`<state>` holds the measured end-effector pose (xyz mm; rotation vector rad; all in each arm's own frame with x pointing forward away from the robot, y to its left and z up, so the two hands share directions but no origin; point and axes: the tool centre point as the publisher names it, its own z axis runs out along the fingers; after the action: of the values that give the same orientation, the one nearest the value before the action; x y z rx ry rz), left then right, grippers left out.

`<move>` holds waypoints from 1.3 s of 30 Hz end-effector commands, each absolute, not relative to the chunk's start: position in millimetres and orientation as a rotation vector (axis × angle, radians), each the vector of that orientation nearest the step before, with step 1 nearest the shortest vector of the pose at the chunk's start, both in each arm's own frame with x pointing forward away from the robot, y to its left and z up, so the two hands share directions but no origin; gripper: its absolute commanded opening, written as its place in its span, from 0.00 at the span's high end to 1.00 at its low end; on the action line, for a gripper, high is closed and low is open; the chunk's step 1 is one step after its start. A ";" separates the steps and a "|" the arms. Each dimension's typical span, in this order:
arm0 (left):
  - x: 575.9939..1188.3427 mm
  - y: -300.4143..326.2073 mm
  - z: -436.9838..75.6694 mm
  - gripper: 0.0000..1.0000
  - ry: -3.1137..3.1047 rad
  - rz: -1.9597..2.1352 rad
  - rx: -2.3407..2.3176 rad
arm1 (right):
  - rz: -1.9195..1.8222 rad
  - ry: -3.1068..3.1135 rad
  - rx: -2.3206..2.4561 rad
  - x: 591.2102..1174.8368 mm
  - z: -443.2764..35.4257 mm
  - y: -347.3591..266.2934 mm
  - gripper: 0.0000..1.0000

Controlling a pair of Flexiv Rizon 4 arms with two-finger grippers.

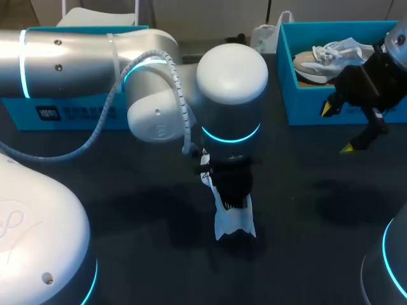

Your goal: Take the shoe out of the shoebox, open the shoe tongue, remove and reinsert the insole, then place the shoe into the shoebox

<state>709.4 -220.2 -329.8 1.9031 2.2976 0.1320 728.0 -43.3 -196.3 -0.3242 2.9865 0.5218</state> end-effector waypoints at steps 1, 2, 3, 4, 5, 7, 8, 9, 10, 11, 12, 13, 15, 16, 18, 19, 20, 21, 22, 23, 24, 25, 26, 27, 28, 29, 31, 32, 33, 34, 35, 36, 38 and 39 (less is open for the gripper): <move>708.7 -217.0 -326.6 0.73 2.314 0.113 1.858 | 0.517 2.988 -0.323 728.5 -197.4 -42.4 0.00; 711.1 -216.7 -320.0 0.75 2.326 0.109 1.837 | 0.517 2.988 -0.323 728.5 -197.4 -42.4 0.00; 714.1 -216.9 -314.4 0.76 2.323 0.108 1.820 | 0.517 2.988 -0.323 728.5 -197.4 -42.4 0.00; 718.0 -218.1 -310.3 0.80 2.316 0.125 1.803 | 0.517 2.988 -0.323 728.5 -197.4 -42.4 0.00; 722.8 -220.5 -308.5 0.79 2.314 0.127 1.798 | 0.517 2.988 -0.323 728.5 -197.4 -42.4 0.00; 732.7 -227.1 -310.2 0.75 2.305 0.152 1.782 | 0.517 2.988 -0.323 728.5 -197.4 -42.4 0.00; 736.5 -230.0 -310.8 0.73 2.297 0.146 1.781 | 0.517 2.988 -0.323 728.5 -197.4 -42.4 0.00; 739.7 -232.8 -312.2 0.72 2.289 0.146 1.782 | 0.517 2.988 -0.323 728.5 -197.4 -42.4 0.00; 741.7 -235.0 -314.4 0.71 2.283 0.161 1.783 | 0.517 2.988 -0.323 728.5 -197.4 -42.4 0.00; 742.8 -236.4 -316.5 0.71 2.273 0.150 1.787 | 0.517 2.988 -0.323 728.5 -197.4 -42.4 0.00; 743.2 -237.1 -319.9 0.71 2.273 0.169 1.795 | 0.517 2.988 -0.323 728.5 -197.4 -42.4 0.00; 742.6 -236.9 -322.7 0.70 2.273 0.169 1.798 | 0.517 2.988 -0.323 728.5 -197.4 -42.4 0.00; 738.6 -233.9 -327.4 0.71 2.278 0.169 1.807 | 0.517 2.988 -0.323 728.5 -197.4 -42.4 0.00; 736.4 -232.1 -329.9 0.71 2.285 0.163 1.808 | 0.517 2.988 -0.323 728.5 -197.4 -42.4 0.00; 732.0 -229.5 -337.9 0.71 2.296 0.161 1.798 | 0.517 2.988 -0.323 728.5 -197.4 -42.4 0.00; 730.1 -228.7 -341.5 0.70 2.306 0.153 1.778 | 0.517 2.988 -0.323 728.5 -197.4 -42.4 0.00; 728.7 -228.2 -343.4 0.70 2.309 0.152 1.772 | 0.517 2.988 -0.323 728.5 -197.4 -42.4 0.00; 726.2 -227.0 -344.3 0.70 2.332 0.139 1.744 | 0.517 2.988 -0.323 728.5 -197.4 -42.4 0.00; 725.3 -225.3 -341.8 0.72 2.346 0.136 1.719 | 0.517 2.988 -0.323 728.5 -197.4 -42.4 0.00; 724.7 -224.2 -339.9 0.74 2.354 0.148 1.704 | 0.517 2.988 -0.323 728.5 -197.4 -42.4 0.00; 724.0 -221.3 -333.8 0.74 2.379 0.150 1.673 | 0.517 2.988 -0.323 728.5 -197.4 -42.4 0.00; 723.0 -218.9 -328.5 0.73 2.389 0.180 1.641 | 0.517 2.988 -0.323 728.5 -197.4 -42.4 0.00; 722.1 -216.6 -323.4 0.71 2.405 0.191 1.622 | 0.517 2.988 -0.323 728.5 -197.4 -42.4 0.00; 721.2 -213.8 -317.7 0.67 2.432 0.184 1.595 | 0.517 2.988 -0.323 728.5 -197.4 -42.4 0.00; 720.9 -210.8 -312.3 0.70 2.458 0.206 1.551 | 0.517 2.988 -0.323 728.5 -197.4 -42.4 0.00; 720.1 -208.0 -307.5 0.69 2.487 0.191 1.517 | 0.517 2.988 -0.323 728.5 -197.4 -42.4 0.00; 718.0 -202.6 -299.6 0.59 2.531 0.198 1.445 | 0.517 2.988 -0.323 728.5 -197.4 -42.4 0.00; 717.0 -199.9 -296.2 0.47 2.554 0.193 1.414 | 0.517 2.988 -0.323 728.5 -197.4 -42.4 0.00; 716.1 -197.0 -293.0 0.41 2.569 0.199 1.388 | 0.517 2.988 -0.323 728.5 -197.4 -42.4 0.00; 714.6 -193.9 -289.8 0.42 2.597 0.190 1.380 | 0.517 2.988 -0.323 728.5 -197.4 -42.4 0.00; 713.0 -190.8 -286.7 0.38 2.622 0.177 1.368 | 0.517 2.988 -0.323 728.5 -197.4 -42.4 0.00; 710.6 -187.3 -282.7 0.27 2.656 0.140 1.376 | 0.517 2.988 -0.323 728.5 -197.4 -42.4 0.00; 710.6 -187.3 -282.7 0.00 2.656 0.140 1.376 | 0.517 2.988 -0.323 728.5 -197.4 -42.4 0.00; 710.6 -187.3 -282.7 0.00 2.656 0.140 1.376 | 0.517 2.988 -0.323 728.5 -197.4 -42.4 0.00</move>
<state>707.4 -196.5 -290.7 1.3675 2.6551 0.1671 728.0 -43.3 -196.5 -0.3242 2.9864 0.5222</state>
